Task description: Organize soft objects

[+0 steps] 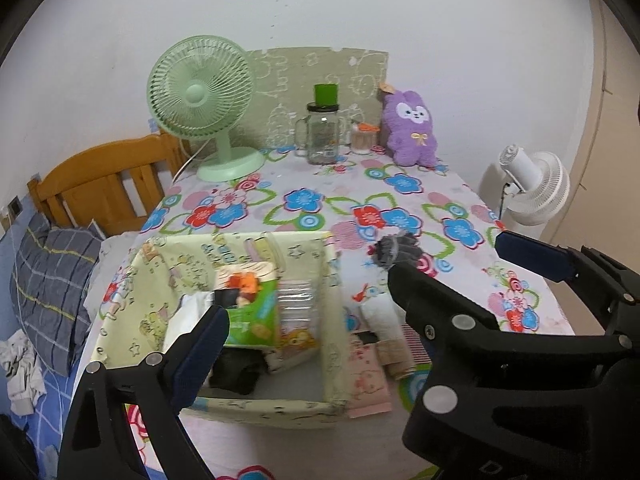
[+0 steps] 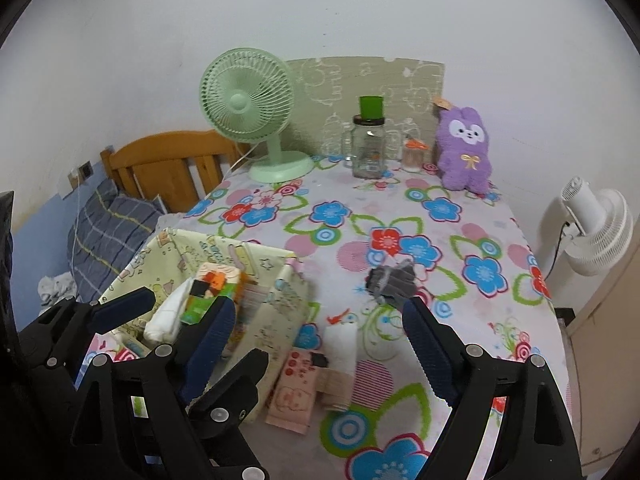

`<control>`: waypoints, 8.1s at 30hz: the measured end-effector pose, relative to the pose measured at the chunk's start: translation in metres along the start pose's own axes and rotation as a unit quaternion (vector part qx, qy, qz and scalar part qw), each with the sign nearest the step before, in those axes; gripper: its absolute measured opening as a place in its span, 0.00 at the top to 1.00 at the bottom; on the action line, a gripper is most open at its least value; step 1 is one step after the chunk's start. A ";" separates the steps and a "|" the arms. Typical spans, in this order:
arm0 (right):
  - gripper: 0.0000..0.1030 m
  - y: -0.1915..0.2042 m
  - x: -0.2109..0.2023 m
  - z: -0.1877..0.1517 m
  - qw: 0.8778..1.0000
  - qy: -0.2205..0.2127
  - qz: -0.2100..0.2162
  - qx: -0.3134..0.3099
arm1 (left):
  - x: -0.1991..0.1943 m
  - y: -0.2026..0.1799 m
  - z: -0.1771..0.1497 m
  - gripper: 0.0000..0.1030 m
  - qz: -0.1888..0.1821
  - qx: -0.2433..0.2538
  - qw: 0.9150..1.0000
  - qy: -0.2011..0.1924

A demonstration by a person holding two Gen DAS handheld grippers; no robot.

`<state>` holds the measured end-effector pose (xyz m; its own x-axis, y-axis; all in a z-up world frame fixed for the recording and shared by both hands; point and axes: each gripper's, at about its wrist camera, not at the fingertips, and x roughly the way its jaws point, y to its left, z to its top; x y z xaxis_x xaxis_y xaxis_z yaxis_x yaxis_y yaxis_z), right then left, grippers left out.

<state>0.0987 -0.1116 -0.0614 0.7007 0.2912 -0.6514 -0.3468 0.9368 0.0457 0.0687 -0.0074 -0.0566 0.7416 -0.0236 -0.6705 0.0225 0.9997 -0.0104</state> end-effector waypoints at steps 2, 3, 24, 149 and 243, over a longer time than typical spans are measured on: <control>0.15 -0.008 -0.003 -0.001 1.000 -0.002 -0.003 0.005 | 0.000 -0.007 0.001 0.06 -0.001 0.005 1.000 0.000; 0.15 -0.010 -0.005 -0.002 1.000 -0.003 -0.005 0.007 | 0.000 -0.011 0.002 0.06 -0.002 0.007 1.000 -0.002; 0.15 -0.070 -0.033 -0.020 0.998 -0.012 -0.053 0.026 | 0.005 -0.076 -0.005 0.08 -0.035 0.018 0.999 -0.011; 0.56 -0.097 0.184 0.002 0.991 0.133 0.028 0.006 | 0.174 -0.047 0.011 0.61 0.008 -0.048 0.989 0.143; 0.70 -0.015 -0.058 -0.006 0.997 -0.030 -0.056 0.041 | -0.042 -0.028 0.010 0.61 -0.035 0.050 0.998 -0.032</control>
<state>0.0601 -0.1439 -0.0288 0.7690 0.1917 -0.6098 -0.2134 0.9762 0.0378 0.0440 -0.0344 -0.0209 0.7769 -0.0962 -0.6223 0.1394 0.9900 0.0211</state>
